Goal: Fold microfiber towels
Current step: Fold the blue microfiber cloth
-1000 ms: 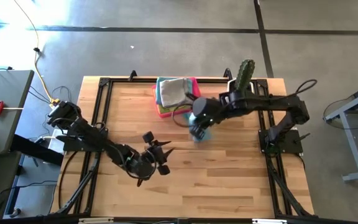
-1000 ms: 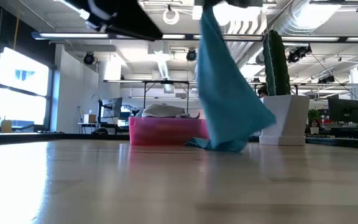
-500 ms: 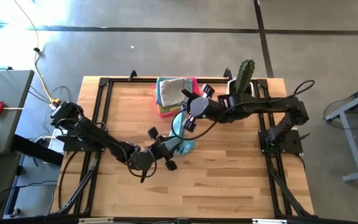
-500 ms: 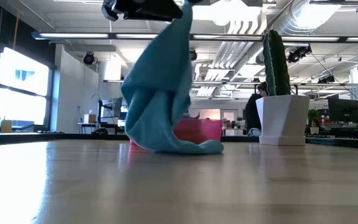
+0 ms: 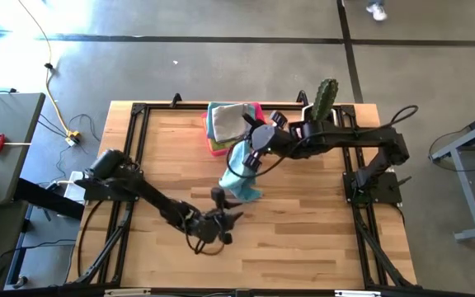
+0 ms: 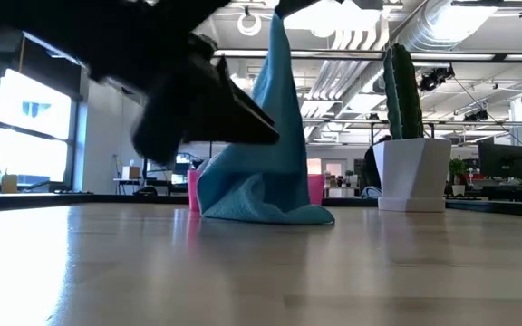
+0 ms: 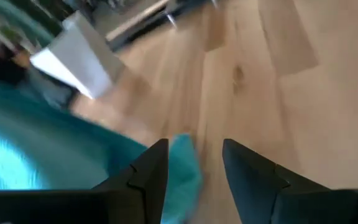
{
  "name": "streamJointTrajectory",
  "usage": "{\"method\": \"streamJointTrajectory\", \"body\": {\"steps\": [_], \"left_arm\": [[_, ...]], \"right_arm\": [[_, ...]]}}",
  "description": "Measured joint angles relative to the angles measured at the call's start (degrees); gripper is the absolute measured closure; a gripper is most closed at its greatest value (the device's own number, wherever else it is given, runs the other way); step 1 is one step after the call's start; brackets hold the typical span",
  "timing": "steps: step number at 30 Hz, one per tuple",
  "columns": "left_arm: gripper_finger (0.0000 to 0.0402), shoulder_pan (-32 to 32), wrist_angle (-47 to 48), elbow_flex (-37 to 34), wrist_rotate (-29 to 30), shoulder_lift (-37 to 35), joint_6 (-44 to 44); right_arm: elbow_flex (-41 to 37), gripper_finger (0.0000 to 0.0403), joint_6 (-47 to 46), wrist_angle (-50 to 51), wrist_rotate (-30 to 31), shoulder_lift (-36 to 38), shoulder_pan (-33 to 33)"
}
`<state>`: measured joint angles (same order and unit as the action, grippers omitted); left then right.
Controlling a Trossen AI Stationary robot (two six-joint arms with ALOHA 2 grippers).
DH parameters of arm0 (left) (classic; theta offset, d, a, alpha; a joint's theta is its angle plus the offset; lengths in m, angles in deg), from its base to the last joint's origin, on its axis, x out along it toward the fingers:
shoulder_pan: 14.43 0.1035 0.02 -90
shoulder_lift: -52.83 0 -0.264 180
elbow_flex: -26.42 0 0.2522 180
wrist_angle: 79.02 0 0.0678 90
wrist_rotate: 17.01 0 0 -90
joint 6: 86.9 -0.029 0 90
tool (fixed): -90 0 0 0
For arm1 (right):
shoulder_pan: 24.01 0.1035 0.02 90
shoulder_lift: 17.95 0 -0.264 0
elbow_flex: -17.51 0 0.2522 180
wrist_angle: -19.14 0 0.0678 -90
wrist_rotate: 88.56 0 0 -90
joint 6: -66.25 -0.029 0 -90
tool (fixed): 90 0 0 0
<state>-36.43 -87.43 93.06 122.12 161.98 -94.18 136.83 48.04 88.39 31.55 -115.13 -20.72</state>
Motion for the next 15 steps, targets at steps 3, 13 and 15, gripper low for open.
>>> {"method": "streamJointTrajectory", "body": {"steps": [3,13,15], "left_arm": [[0.0257,0.3,-5.9,1.1,5.2,4.8,-9.8],[0.0257,4.0,-9.1,5.0,17.0,12.4,-18.2],[0.0257,4.8,-8.9,5.0,18.6,12.4,-18.4]], "right_arm": [[0.0,0.0403,-2.4,0.0,-3.8,0.0,-1.2],[0.0,0.0402,-5.1,-1.8,-10.8,0.0,-3.5],[0.0,0.0402,-5.5,-2.5,-13.7,0.0,-3.7]]}}
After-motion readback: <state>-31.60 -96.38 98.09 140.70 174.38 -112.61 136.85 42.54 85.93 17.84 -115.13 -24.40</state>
